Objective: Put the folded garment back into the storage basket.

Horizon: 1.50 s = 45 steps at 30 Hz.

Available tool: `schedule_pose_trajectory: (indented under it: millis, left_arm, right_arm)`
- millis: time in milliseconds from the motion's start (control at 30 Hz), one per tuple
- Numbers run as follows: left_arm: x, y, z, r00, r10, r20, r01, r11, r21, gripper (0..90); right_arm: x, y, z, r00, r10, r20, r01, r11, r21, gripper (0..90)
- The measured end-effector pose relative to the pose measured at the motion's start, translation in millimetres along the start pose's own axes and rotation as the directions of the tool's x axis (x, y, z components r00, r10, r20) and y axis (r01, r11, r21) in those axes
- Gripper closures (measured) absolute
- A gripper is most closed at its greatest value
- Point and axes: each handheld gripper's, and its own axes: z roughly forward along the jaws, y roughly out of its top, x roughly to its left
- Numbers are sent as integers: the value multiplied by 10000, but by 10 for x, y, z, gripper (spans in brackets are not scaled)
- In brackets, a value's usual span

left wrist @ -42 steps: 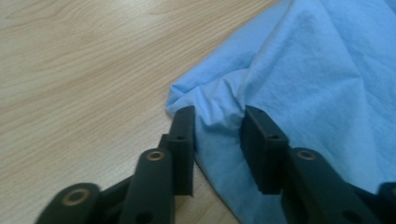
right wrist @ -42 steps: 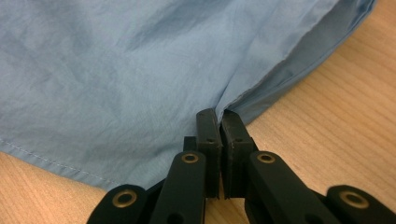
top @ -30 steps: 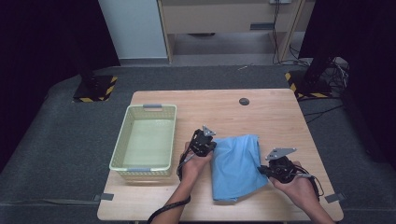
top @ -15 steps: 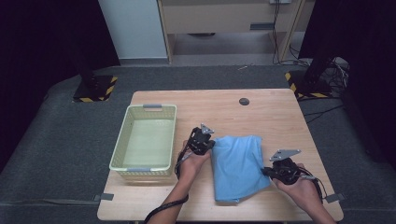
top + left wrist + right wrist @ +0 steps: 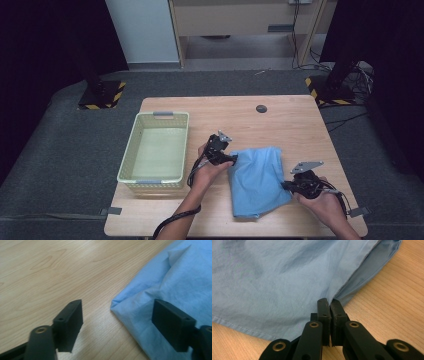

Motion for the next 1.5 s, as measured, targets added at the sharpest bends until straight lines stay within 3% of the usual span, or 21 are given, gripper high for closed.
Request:
schedule_pose_trajectory:
  millis: [200, 333, 533, 633, 767, 1067, 1300, 1500]
  left_arm:
    - [-88, 70, 1, 9968, 123, 789, -117, 9999, -73, 209]
    - [-117, 65, 98, 9964, 609, 588, -637, 9968, 476, 226]
    - [-98, 61, 210, 9955, 705, 631, -752, 9943, 753, 238]
    - [-109, 34, 235, 9948, 723, 712, -771, 9948, 666, 264]
    - [-130, 27, 221, 9922, 848, 908, -896, 9947, 496, 349]
    - [-255, 6, 184, 9891, 807, 1229, -859, 9956, 381, 752]
    - [-282, 21, 109, 9947, 592, 841, -621, 9976, 319, 788]
    - [-276, 119, -90, 9963, 525, 677, -526, 9986, -8, 790]
  right_arm:
    - [-8, -14, 19, 10000, 42, -55, -42, 10000, -3, 881]
    - [-6, -10, 12, 10000, 11, -47, -11, 10000, -35, 881]
    - [-9, -14, 4, 10000, 35, -81, -35, 9999, -94, 881]
    - [-11, -16, 12, 9999, 22, -108, -23, 10000, -92, 881]
    - [-5, -5, 12, 9999, -5, -129, 3, 10000, -96, 881]
    - [40, 46, 22, 9995, -163, -258, 159, 9998, -157, 882]
    - [55, 120, -62, 9994, -203, -281, 192, 9990, -404, 883]
    - [85, 235, -199, 9991, -375, -196, 361, 9972, -662, 884]
